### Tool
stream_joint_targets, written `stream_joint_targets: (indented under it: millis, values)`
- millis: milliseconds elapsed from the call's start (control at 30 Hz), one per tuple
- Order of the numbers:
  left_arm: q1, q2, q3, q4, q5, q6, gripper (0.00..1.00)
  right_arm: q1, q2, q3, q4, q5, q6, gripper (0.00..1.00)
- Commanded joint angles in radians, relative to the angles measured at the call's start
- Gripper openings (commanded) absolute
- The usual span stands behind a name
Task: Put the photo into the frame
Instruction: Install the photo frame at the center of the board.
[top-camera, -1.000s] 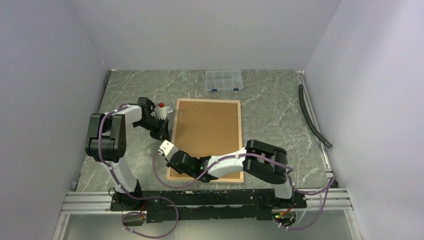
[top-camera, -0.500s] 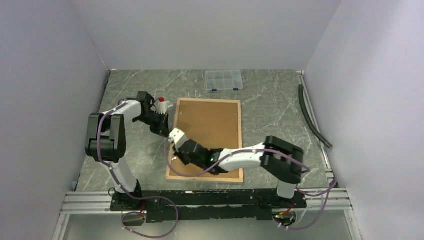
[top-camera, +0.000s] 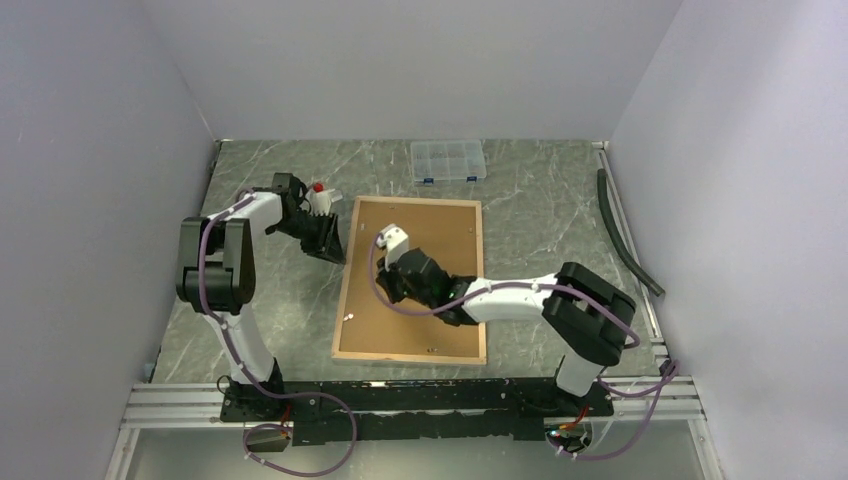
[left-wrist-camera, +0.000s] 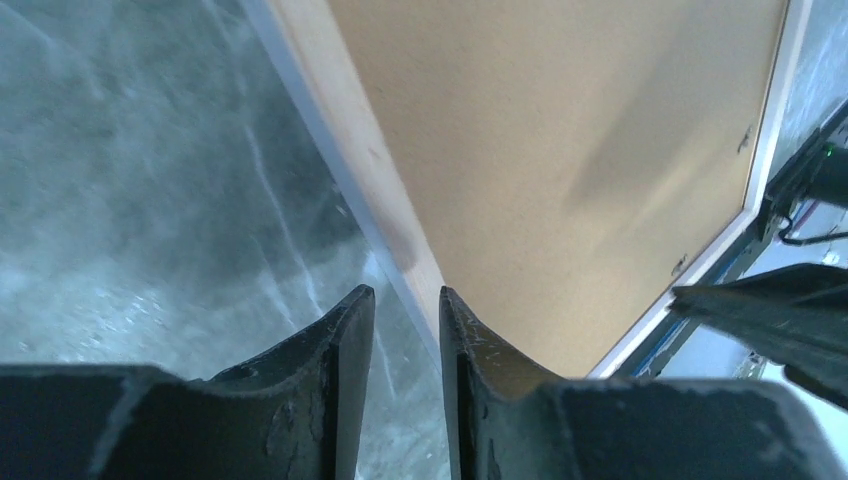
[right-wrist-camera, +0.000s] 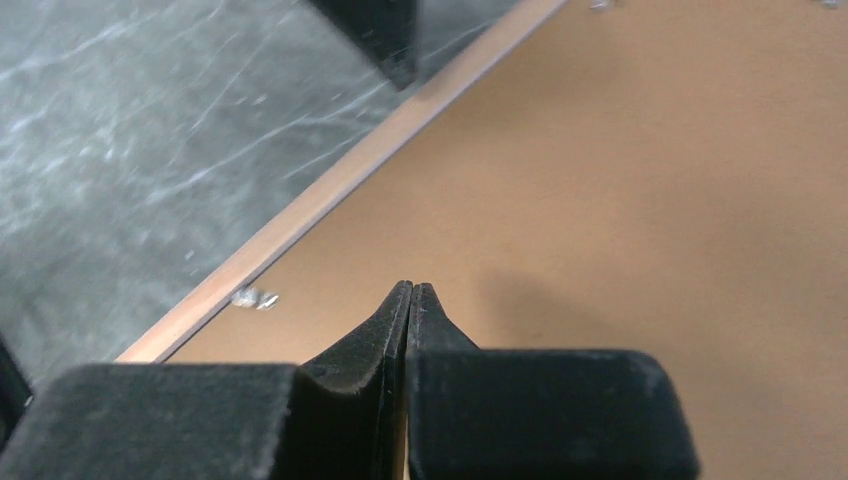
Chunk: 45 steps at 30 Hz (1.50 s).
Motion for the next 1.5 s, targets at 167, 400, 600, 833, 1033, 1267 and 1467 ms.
stream_joint_targets:
  millis: [167,400,600,833,1033,1267,1467]
  values:
    - [0.018,0.126,0.118,0.071,0.068,-0.084,0.37,-0.229,0.170,0.170,0.090,-0.249,0.165,0.00]
    - [0.019,0.190,0.140,0.076,0.105,-0.073,0.35,-0.304,0.344,0.356,0.046,-0.328,0.187,0.00]
    - [0.018,0.213,0.137,0.077,0.096,-0.069,0.28,-0.388,0.432,0.471,0.041,-0.408,0.274,0.00]
    - [0.019,0.220,0.110,0.101,0.084,-0.085,0.20,-0.407,0.559,0.643,-0.107,-0.481,0.279,0.03]
    - [0.018,0.227,0.107,0.105,0.070,-0.084,0.17,-0.408,0.641,0.733,-0.171,-0.553,0.320,0.23]
    - [0.019,0.230,0.104,0.110,0.067,-0.082,0.14,-0.408,0.691,0.808,-0.243,-0.569,0.334,0.34]
    - [0.017,0.235,0.104,0.108,0.070,-0.079,0.12,-0.408,0.710,0.830,-0.271,-0.573,0.329,0.34]
